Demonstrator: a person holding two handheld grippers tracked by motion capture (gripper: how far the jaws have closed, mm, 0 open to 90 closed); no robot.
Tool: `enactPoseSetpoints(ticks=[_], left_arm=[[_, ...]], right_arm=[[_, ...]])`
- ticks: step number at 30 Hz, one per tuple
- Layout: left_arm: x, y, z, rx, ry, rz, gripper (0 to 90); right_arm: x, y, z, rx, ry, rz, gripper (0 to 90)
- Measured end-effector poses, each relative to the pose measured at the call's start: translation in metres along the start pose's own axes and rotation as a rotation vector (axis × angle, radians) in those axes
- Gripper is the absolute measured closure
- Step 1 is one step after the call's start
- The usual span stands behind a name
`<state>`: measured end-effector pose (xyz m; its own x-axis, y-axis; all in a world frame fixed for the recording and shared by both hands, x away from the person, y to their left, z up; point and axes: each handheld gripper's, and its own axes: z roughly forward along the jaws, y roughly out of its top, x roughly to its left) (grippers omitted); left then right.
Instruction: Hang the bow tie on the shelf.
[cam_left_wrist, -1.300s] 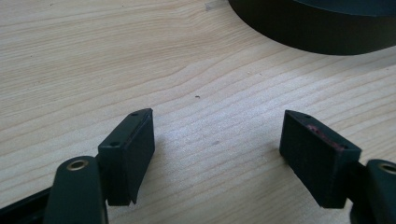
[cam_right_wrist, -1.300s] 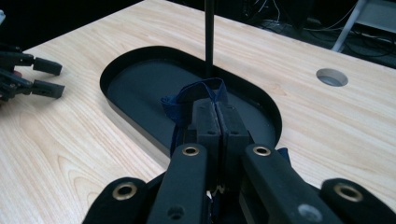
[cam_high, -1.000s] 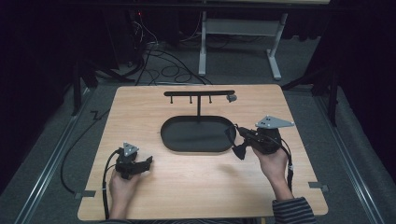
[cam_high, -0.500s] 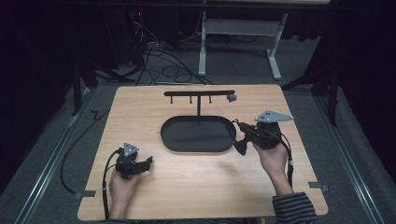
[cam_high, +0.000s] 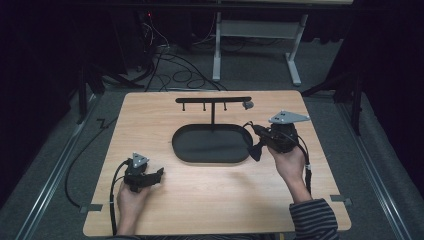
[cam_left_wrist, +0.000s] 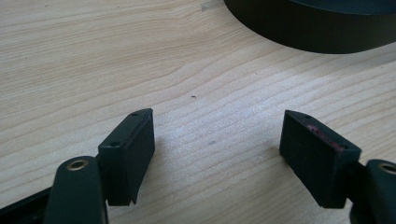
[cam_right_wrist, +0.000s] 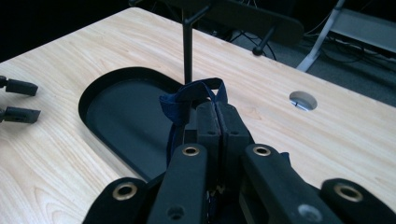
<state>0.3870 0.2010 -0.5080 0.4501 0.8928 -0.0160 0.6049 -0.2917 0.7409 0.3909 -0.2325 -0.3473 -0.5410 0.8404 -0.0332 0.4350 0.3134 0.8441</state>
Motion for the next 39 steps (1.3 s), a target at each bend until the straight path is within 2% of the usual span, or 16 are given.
enactPoseSetpoints(ticks=[3, 11, 20, 28, 31, 39], left_arm=[[0.0, 0.0, 0.0, 0.0, -0.002, 0.001, 27.0], [0.0, 0.0, 0.0, 0.001, -0.001, 0.0, 27.0], [0.0, 0.0, 0.0, 0.001, -0.001, 0.0, 27.0], [0.0, 0.0, 0.0, 0.001, -0.001, 0.001, 27.0], [0.0, 0.0, 0.0, 0.0, -0.001, -0.001, 27.0], [0.0, 0.0, 0.0, 0.0, -0.001, -0.001, 27.0]], right_arm=[[0.001, 0.004, 0.001, -0.022, -0.003, -0.005, 90.0], [0.002, 0.015, 0.008, -0.036, -0.008, -0.016, 90.0], [0.003, 0.029, 0.011, -0.061, -0.034, -0.041, 90.0], [-0.005, 0.038, 0.017, -0.069, -0.06, -0.023, 90.0], [-0.009, 0.04, 0.02, -0.059, -0.067, -0.004, 90.0], [-0.015, 0.043, 0.033, -0.046, -0.084, 0.007, 90.0]])
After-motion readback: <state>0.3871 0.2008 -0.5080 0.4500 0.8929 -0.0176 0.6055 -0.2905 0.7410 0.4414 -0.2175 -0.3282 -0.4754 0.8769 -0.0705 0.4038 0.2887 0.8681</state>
